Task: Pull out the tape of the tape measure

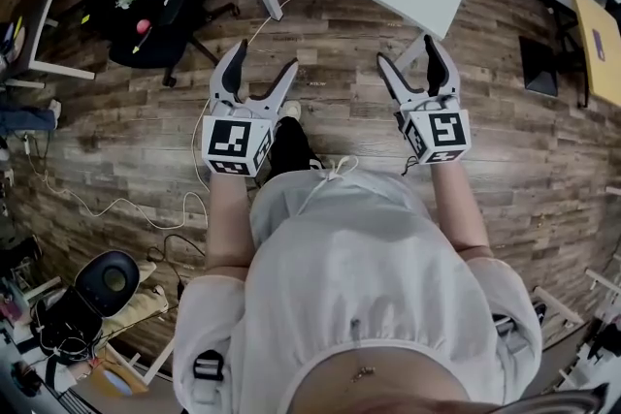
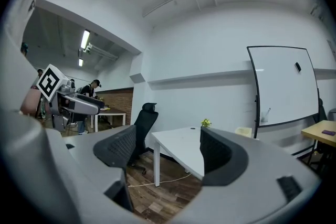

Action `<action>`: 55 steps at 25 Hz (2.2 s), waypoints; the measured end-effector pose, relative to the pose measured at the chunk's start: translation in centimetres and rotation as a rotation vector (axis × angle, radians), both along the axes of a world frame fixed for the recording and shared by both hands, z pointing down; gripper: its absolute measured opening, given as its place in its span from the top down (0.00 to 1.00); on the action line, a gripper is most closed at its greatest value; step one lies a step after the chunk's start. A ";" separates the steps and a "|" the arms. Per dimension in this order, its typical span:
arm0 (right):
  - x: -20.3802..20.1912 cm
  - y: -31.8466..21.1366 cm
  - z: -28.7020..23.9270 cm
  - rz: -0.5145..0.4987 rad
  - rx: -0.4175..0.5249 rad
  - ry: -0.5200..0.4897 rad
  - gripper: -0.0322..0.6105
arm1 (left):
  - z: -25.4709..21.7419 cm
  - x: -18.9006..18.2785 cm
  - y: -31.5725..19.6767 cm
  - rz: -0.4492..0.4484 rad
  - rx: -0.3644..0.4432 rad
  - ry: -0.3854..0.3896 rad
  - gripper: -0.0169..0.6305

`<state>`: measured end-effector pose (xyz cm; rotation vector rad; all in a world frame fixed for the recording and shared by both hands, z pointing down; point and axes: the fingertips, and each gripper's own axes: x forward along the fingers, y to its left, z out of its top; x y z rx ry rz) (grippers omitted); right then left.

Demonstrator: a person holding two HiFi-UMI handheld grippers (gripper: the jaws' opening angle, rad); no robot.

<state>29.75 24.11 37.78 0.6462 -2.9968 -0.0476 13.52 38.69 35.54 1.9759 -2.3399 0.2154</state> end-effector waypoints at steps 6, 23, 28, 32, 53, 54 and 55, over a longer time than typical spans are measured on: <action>-8.0 -4.6 -0.1 0.073 -0.002 0.018 0.35 | -0.2 -8.6 -5.5 0.078 0.007 -0.004 0.42; -23.9 -14.4 0.9 0.320 -0.070 0.080 0.35 | 2.1 -28.4 -18.8 0.309 -0.089 0.032 0.42; -25.1 -18.8 2.6 0.348 -0.090 0.091 0.35 | 4.9 -29.5 -23.4 0.354 -0.163 0.030 0.42; -26.0 -23.6 3.4 0.366 -0.100 0.079 0.35 | 6.5 -30.0 -28.7 0.380 -0.208 -0.002 0.42; -24.9 -44.0 12.9 0.416 -0.285 0.198 0.35 | 23.5 -30.6 -53.6 0.631 -0.774 -0.171 0.42; -24.8 -44.2 13.0 0.421 -0.291 0.201 0.35 | 24.1 -30.8 -54.1 0.646 -0.799 -0.181 0.42; -24.7 -44.3 13.1 0.425 -0.296 0.205 0.35 | 24.6 -30.9 -54.6 0.659 -0.821 -0.191 0.42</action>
